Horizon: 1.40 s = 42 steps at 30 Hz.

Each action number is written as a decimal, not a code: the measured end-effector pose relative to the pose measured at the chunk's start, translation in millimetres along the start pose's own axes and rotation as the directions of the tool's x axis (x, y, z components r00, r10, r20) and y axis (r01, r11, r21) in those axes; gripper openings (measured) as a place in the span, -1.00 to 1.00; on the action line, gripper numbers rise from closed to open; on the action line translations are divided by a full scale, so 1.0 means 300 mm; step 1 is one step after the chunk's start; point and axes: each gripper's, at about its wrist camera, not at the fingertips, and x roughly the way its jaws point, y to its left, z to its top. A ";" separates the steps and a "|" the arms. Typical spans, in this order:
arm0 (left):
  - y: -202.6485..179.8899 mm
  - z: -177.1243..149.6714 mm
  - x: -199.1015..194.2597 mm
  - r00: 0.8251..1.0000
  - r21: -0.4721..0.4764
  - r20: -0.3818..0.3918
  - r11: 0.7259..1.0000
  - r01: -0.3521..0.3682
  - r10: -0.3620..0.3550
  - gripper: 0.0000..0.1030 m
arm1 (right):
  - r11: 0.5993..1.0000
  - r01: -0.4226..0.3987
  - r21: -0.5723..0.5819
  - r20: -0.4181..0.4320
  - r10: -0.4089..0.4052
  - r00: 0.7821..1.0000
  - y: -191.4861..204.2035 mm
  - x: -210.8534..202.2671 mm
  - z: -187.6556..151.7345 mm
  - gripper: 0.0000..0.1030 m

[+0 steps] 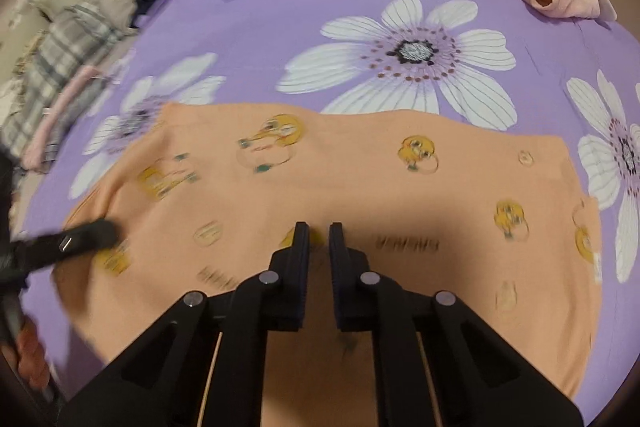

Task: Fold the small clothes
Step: 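Grasp one side edge with the left gripper and fold it over the middle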

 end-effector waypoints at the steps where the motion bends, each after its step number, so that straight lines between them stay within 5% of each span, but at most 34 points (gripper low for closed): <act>1: -0.008 0.002 -0.005 1.000 0.008 0.004 1.000 -0.001 0.001 -0.70 | 1.000 -0.020 -0.020 0.010 0.020 1.000 0.016 -0.035 -0.031 -0.79; 9: -0.092 0.017 0.007 0.999 0.052 -0.001 0.998 -0.046 0.046 -0.75 | 0.994 -0.062 -0.094 -0.038 0.059 0.998 0.082 -0.066 -0.245 -0.80; 20: -0.418 0.018 0.034 0.992 0.258 0.019 0.958 -0.124 0.123 -0.82 | 0.964 -0.219 0.152 0.131 0.200 0.971 -0.157 -0.246 -0.226 -0.75; 26: -0.599 -0.055 0.129 0.990 0.387 -0.017 0.914 -0.120 0.138 -0.87 | 0.919 -0.259 0.296 0.197 0.206 0.958 -0.318 -0.299 -0.269 -0.75; 32: -0.729 -0.174 0.293 0.984 0.482 -0.089 0.871 -0.093 0.154 -1.00 | 0.820 -0.357 0.447 0.271 0.256 0.928 -0.470 -0.323 -0.340 -0.74; 36: -0.705 -0.208 0.370 0.972 0.458 -0.175 0.887 -0.059 0.155 -1.00 | 0.764 -0.402 0.505 0.281 0.295 0.913 -0.526 -0.324 -0.380 -0.65; 40: -0.639 -0.191 0.325 0.971 0.394 -0.187 0.917 -0.064 0.148 -1.00 | 0.754 -0.432 0.494 0.281 0.332 0.900 -0.523 -0.331 -0.381 -0.27; 42: -0.593 -0.175 0.291 0.973 0.367 -0.167 0.926 -0.088 0.158 -0.71 | 0.757 -0.447 0.477 0.278 0.352 0.894 -0.504 -0.327 -0.365 -0.26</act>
